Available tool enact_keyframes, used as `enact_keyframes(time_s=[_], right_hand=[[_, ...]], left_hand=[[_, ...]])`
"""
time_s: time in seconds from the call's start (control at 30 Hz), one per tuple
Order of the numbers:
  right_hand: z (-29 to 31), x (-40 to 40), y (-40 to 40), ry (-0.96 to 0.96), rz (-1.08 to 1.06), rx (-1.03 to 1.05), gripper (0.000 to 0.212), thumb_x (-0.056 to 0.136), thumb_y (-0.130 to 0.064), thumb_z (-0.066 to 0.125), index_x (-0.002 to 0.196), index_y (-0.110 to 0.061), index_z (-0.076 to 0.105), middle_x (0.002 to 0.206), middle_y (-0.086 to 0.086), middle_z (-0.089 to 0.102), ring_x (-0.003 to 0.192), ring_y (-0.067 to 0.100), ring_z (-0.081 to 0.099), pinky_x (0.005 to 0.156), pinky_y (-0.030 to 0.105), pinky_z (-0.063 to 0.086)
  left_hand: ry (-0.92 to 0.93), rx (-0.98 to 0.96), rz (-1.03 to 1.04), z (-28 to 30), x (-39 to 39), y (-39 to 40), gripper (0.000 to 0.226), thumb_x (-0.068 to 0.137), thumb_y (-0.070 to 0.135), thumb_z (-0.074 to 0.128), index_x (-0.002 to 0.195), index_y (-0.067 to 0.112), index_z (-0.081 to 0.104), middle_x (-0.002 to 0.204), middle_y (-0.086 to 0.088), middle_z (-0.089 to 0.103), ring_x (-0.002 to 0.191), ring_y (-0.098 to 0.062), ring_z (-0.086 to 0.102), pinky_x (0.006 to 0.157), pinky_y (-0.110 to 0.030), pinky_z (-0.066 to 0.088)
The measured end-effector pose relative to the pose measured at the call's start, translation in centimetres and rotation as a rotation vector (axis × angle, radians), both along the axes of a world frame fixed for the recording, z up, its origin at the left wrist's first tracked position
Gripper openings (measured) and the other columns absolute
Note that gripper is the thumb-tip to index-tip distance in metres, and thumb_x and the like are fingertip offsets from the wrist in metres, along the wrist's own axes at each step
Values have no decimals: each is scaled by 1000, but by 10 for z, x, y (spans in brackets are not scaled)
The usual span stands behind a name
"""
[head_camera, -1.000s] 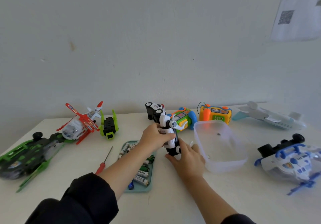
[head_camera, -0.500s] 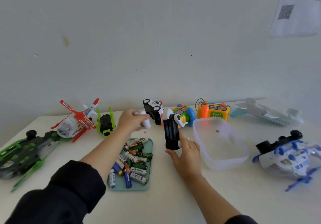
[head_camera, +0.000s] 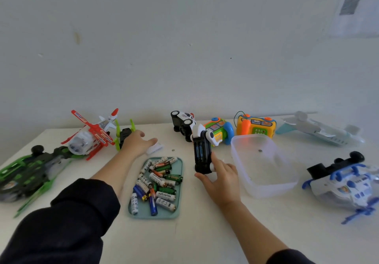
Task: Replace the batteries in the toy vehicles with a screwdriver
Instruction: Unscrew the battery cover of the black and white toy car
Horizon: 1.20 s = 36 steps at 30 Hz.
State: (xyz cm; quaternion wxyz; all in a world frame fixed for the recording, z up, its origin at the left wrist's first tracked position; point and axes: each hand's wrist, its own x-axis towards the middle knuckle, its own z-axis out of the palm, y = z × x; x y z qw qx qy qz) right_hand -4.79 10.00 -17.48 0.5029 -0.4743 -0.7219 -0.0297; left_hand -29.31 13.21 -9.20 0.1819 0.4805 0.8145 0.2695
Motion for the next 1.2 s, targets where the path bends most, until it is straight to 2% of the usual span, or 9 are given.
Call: enact_keyframes(time_s=[0.17, 0.3, 0.4, 0.53, 0.63, 0.8, 0.87, 1.0, 1.2], right_hand=[[1, 2, -2, -20, 48, -38, 65, 69, -51, 54, 106, 2, 64, 67, 1, 64, 53, 23, 57, 62, 32, 51], [2, 2, -4, -20, 73, -74, 67, 65, -45, 66, 106, 7, 64, 67, 6, 65, 53, 30, 60, 60, 38, 53], [4, 3, -7, 22, 90, -111, 71, 71, -49, 55, 111, 8, 62, 69, 7, 64, 57, 30, 61, 62, 39, 53], [6, 5, -11, 109, 110, -154, 71, 69, -46, 64, 118, 6, 60, 73, 5, 64, 64, 30, 63, 64, 36, 51], [11, 5, -17, 215, 126, -249, 68, 65, -37, 70, 122, 0, 59, 74, -13, 49, 68, 21, 55, 67, 27, 41], [12, 9, -15, 317, 130, -370, 67, 65, -46, 61, 122, -9, 58, 78, -13, 47, 76, 14, 47, 63, 18, 32], [11, 9, -13, 343, 156, -370, 65, 67, -44, 61, 123, -12, 57, 86, -9, 51, 79, 13, 48, 63, 10, 31], [6, 10, -8, 348, 182, -384, 57, 78, -34, 72, 129, -16, 52, 99, -10, 55, 92, 15, 54, 77, 23, 36], [4, 11, -6, 300, 161, -388, 63, 79, -31, 74, 134, -22, 45, 92, -13, 53, 91, 17, 53, 80, 28, 41]], left_hand=[[140, -333, -128, 41, -22, -33, 28, 94, 31, 54, 109, 7, 55, 107, -10, 61, 91, -25, 61, 74, -33, 48], [366, -966, -141, 48, -34, -65, 52, 88, 39, 62, 124, 2, 52, 108, -14, 67, 92, -24, 67, 70, -31, 53], [270, -1123, -132, 31, -38, -79, 54, 89, 41, 61, 123, -1, 52, 114, -17, 67, 99, -25, 67, 79, -33, 52], [178, -989, -132, 21, -26, -84, 34, 92, 26, 58, 112, -1, 58, 113, -15, 67, 72, -17, 67, 63, -26, 50], [269, -864, -91, 30, -15, -82, 28, 91, 17, 53, 111, -3, 54, 90, -16, 66, 75, -22, 64, 53, -24, 49], [411, -178, 50, 53, -3, -61, 28, 90, 26, 50, 71, 6, 53, 63, -12, 55, 69, -28, 61, 58, -28, 40], [281, 55, 7, 60, 13, -54, 17, 88, 21, 57, 80, 8, 49, 68, -10, 53, 71, -28, 57, 54, -30, 36], [-209, 426, -63, 73, 53, -49, 12, 79, 3, 67, 86, 10, 60, 80, -3, 58, 59, -18, 57, 50, -25, 51], [-767, 812, 29, 80, 96, -39, 11, 86, 5, 62, 85, 14, 56, 72, -8, 58, 45, -5, 46, 41, -19, 38]])
